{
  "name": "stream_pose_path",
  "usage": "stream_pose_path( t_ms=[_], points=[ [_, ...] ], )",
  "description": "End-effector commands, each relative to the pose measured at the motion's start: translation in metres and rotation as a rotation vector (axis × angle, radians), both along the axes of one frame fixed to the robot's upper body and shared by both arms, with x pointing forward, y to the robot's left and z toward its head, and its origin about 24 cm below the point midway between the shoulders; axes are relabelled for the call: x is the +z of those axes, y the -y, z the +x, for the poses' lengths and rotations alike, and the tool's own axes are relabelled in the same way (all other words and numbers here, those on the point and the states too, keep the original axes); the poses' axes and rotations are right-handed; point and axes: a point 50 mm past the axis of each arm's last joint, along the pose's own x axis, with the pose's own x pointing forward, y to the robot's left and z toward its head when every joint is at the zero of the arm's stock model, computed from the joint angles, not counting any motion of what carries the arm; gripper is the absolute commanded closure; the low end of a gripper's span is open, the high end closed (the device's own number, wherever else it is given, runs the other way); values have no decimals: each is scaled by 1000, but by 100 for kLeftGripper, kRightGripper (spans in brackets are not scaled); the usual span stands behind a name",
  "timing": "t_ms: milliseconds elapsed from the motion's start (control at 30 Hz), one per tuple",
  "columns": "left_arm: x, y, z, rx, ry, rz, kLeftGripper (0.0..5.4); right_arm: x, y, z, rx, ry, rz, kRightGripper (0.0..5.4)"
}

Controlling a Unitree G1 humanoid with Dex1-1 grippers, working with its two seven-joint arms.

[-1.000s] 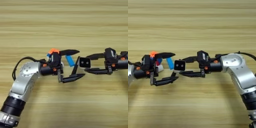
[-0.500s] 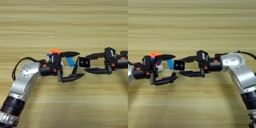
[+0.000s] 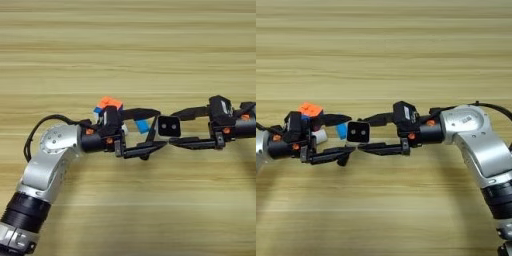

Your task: Move the objects on the table

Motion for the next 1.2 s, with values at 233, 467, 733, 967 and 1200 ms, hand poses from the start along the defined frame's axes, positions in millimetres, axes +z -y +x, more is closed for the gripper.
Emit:
stream_pose_path(
  t_ms=[233, 467, 733, 967, 1200],
  points=[
    [0, 2, 1, -18, 7, 25, 294, 6, -4, 0, 27, 18, -7, 293],
    [0, 3, 0, -26, 4, 20, 295, 5, -4, 0, 29, 14, -10, 293],
    [0, 2, -1, -25, 2, 17, 295, 4, -4, 0, 26, 8, -10, 293],
    [-1, 2, 0, -25, -1, 13, 295, 2, -4, 0, 28, 6, -14, 293],
    [-1, 3, 1, -22, 1, 10, 295, 1, -3, 1, 24, 4, -19, 293]
  ],
)
